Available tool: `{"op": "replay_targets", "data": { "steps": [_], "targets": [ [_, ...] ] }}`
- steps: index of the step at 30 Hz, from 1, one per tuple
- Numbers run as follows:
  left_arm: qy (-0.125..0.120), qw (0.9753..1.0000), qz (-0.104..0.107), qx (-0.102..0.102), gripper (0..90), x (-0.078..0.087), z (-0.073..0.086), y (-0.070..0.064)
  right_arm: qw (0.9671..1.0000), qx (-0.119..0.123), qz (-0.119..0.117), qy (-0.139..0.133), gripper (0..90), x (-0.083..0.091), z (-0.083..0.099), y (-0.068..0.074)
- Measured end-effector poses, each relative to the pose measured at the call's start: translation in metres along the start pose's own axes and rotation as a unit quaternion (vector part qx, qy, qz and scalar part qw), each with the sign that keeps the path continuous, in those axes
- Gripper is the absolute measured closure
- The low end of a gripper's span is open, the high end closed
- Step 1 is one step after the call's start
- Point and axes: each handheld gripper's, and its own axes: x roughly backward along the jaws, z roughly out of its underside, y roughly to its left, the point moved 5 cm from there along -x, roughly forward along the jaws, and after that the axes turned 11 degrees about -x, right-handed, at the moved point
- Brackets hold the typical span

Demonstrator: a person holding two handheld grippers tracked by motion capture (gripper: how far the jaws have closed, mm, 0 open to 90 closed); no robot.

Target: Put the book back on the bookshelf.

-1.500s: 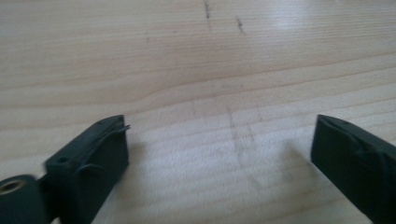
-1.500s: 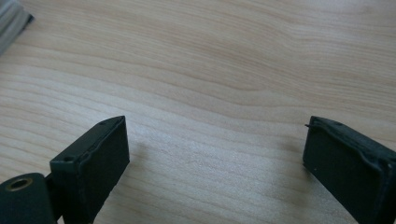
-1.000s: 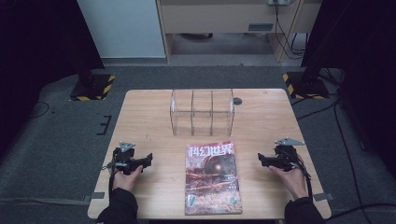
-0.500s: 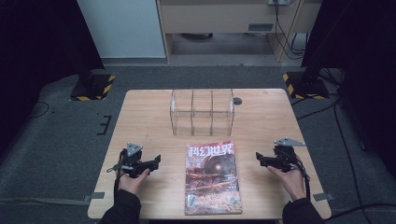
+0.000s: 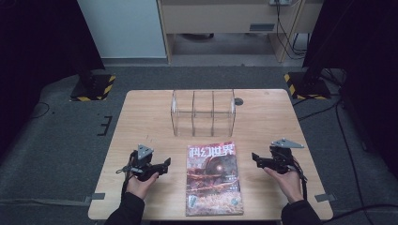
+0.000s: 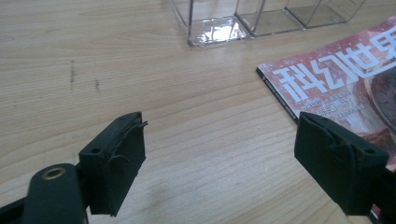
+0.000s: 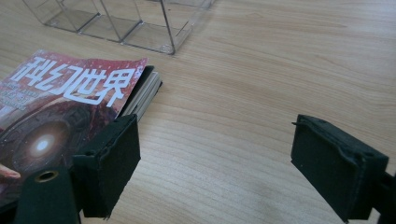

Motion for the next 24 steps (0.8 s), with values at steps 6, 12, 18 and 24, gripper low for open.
{"op": "replay_targets", "data": {
  "steps": [6, 12, 18, 24],
  "targets": [
    [0.002, 0.9999, 0.012, -0.012, 18.0, -0.002, -0.003, -0.012, 0.9998, -0.003, -0.018, -0.004, 19.6, -0.001, 0.0, 0.008],
    [0.002, 0.9996, 0.017, -0.023, 18.5, -0.004, -0.005, -0.02, 0.9996, -0.001, -0.027, -0.006, 21.6, -0.003, 0.001, 0.014],
    [0.003, 0.9994, 0.022, -0.026, 19.0, -0.006, -0.006, -0.026, 0.9994, 0.004, -0.035, -0.001, 21.7, -0.006, 0.004, 0.021],
    [0.006, 0.9988, 0.03, -0.037, 19.9, -0.01, -0.006, -0.034, 0.9989, 0.003, -0.047, 0.002, 22.1, -0.01, 0.007, 0.03]
  ]
}}
